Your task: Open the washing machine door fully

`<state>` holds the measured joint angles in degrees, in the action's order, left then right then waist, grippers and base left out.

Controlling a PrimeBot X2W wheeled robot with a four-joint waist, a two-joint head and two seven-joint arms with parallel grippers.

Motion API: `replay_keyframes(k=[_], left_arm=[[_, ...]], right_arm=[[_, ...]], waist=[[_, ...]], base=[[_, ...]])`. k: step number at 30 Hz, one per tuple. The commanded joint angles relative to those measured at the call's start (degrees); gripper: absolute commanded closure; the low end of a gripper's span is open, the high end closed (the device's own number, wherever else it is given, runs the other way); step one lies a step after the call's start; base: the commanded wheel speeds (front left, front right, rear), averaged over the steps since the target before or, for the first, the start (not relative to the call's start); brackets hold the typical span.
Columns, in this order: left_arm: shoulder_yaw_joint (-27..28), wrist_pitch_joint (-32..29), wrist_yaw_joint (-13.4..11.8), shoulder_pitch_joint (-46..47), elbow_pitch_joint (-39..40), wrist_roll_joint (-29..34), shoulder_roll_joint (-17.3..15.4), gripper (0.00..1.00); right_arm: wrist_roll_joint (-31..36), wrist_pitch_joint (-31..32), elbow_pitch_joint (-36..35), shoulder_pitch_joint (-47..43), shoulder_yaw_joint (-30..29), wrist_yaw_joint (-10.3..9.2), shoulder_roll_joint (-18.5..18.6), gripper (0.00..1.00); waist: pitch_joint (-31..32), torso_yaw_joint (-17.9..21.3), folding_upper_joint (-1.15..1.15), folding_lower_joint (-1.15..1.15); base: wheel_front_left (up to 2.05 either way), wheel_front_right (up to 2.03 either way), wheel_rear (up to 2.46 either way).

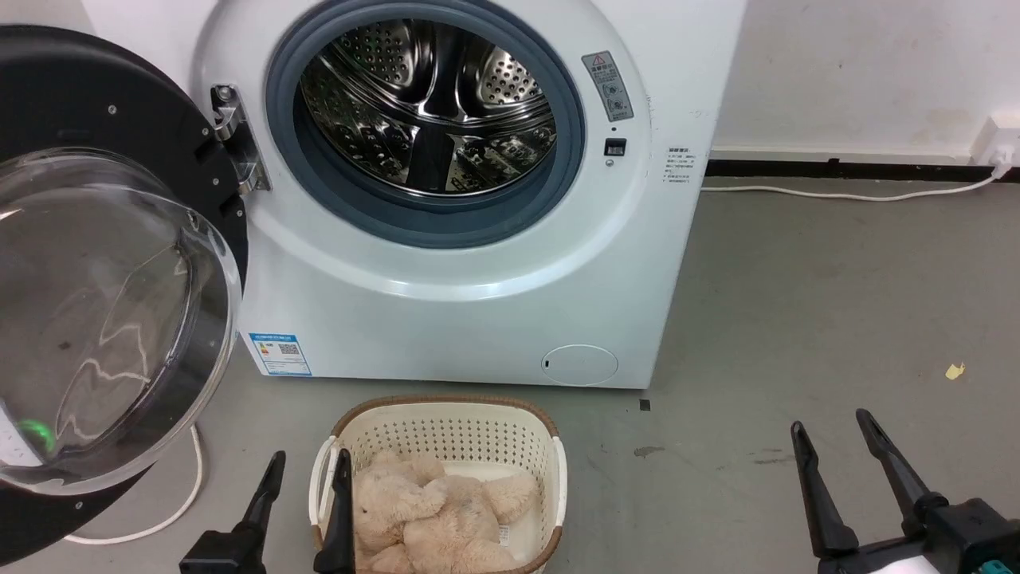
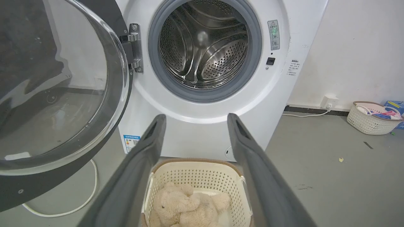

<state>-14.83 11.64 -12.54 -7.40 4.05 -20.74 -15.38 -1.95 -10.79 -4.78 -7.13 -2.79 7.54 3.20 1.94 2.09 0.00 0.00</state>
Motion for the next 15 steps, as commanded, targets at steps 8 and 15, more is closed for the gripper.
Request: replay_keyframes(k=[8, 15], left_arm=[[-0.44, 0.08, -0.62, -0.32, -0.03, 0.4, 0.0, 0.0], [-0.41, -0.05, -0.67, 0.05, -0.02, 0.18, 0.04, 1.0]], right_arm=[[-0.66, -0.46, 0.8, -0.84, 0.2, -0.05, -0.32, 0.0], [-0.54, -0.05, 0.72, 0.05, 0.19, 0.0, -0.02, 1.0]], waist=[[0.19, -0.04, 0.0, 0.0], [0.04, -0.11, 0.0, 0.0]], base=[[0.0, 0.0, 0.0], [0.0, 0.0, 0.0]])
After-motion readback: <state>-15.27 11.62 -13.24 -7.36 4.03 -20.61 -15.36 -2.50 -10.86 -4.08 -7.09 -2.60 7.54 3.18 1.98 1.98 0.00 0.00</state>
